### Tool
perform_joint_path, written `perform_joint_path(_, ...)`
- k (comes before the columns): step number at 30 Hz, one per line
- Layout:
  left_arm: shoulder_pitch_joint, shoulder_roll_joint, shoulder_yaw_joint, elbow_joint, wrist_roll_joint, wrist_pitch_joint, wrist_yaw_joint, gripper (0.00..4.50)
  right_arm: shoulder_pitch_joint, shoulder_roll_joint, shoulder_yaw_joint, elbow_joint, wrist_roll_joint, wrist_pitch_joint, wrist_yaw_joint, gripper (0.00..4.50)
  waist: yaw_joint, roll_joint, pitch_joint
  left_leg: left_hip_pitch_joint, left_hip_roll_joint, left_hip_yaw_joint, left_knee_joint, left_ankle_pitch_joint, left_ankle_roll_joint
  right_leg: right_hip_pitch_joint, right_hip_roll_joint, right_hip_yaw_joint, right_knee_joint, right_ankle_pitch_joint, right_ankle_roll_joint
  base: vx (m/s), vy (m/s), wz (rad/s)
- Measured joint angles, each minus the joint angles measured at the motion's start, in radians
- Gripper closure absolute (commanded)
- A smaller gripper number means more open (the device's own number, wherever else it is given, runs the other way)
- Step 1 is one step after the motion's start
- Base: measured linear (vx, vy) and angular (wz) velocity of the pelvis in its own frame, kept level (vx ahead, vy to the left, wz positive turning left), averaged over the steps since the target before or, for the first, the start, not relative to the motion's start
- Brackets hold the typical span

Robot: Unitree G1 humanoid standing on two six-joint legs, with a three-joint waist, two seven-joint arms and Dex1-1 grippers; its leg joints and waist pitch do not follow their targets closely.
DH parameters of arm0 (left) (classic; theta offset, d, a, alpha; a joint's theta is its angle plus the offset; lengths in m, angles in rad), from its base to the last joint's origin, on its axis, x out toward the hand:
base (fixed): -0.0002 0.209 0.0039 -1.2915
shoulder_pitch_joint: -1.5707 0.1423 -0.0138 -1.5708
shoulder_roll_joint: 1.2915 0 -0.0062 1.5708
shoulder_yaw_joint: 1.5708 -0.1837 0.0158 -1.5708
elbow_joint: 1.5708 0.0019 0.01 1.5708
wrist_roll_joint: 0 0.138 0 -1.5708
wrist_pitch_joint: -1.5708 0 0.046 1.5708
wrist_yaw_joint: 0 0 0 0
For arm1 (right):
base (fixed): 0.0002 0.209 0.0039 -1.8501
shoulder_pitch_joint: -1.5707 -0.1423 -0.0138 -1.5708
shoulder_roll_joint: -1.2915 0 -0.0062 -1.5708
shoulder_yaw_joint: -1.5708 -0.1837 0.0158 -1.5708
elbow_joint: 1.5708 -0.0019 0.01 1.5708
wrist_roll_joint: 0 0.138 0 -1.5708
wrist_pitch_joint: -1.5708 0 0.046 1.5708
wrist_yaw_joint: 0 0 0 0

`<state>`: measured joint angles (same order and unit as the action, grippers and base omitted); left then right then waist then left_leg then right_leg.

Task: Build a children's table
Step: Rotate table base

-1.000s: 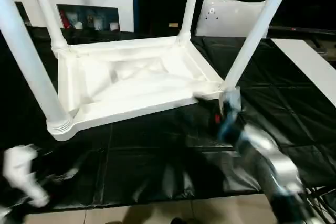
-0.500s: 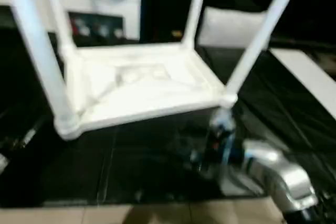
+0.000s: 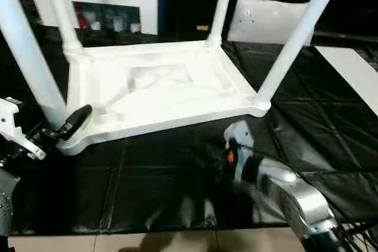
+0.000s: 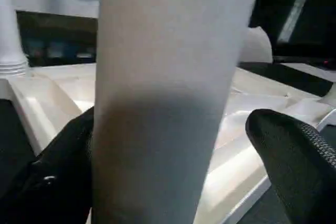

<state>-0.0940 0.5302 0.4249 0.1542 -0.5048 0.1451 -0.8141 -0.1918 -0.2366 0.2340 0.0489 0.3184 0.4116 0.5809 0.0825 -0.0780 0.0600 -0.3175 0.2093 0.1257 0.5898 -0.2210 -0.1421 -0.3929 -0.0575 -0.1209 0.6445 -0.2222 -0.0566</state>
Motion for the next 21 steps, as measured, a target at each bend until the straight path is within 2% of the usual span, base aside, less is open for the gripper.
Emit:
perform_joint_path(2, 0.010, 0.004, 0.001, -0.021, -0.047, 0.057, -0.023, 0.05, -0.016, 0.026, -0.021, 0.017, -0.020, 0.013, -0.064, 0.00, 0.000, 0.000, 0.000, 0.001, 0.000, 0.001, 0.000, -0.005, 0.000, 0.001, 0.000, 0.001, 0.000, 0.000, 0.000, 0.000, 0.000, 0.00)
perform_joint_path(7, 0.112, 0.047, -0.039, -0.166, -0.175, 0.224, -0.129, 0.05, -0.055, 0.037, -0.024, 0.102, -0.109, -0.011, -0.190, 0.00, 0.004, 0.000, 0.000, 0.004, 0.000, 0.003, 0.001, -0.005, 0.000, 0.002, -0.001, 0.003, 0.000, 0.000, 0.000, 0.000, 0.000, 0.00)
perform_joint_path(11, 0.176, 0.068, -0.122, -0.273, -0.203, 0.302, -0.173, 0.05, -0.102, 0.024, -0.038, 0.208, -0.170, -0.011, -0.278, 0.00, 0.004, -0.004, -0.002, 0.004, 0.000, 0.005, 0.002, -0.005, 0.000, 0.003, -0.001, 0.004, 0.000, 0.000, 0.005, 0.000, 0.000, 0.00)
perform_joint_path(16, 0.171, 0.010, -0.209, -0.358, -0.208, 0.341, -0.141, 0.05, -0.135, 0.010, -0.031, 0.307, -0.231, -0.039, -0.290, 0.00, -0.001, -0.012, -0.007, 0.004, 0.001, 0.006, 0.003, -0.004, 0.000, 0.002, 0.000, 0.005, 0.000, 0.001, 0.006, 0.000, 0.000, 0.00)
perform_joint_path(19, 0.153, -0.034, -0.276, -0.412, -0.209, 0.362, -0.112, 0.05, -0.176, 0.034, -0.029, 0.371, -0.243, -0.075, -0.299, 0.00, -0.010, -0.014, -0.008, 0.004, 0.001, 0.008, 0.004, -0.004, 0.001, 0.002, 0.000, 0.006, 0.000, 0.002, 0.006, 0.000, 0.000, 0.00)
perform_joint_path(21, 0.144, -0.043, -0.311, -0.441, -0.212, 0.386, -0.104, 0.05, -0.197, 0.051, -0.030, 0.411, -0.247, -0.098, -0.302, 0.00, -0.023, -0.015, -0.008, 0.004, 0.001, 0.009, 0.004, -0.004, 0.001, 0.001, 0.000, 0.008, 0.001, 0.003, 0.007, 0.000, 0.000, 0.00)
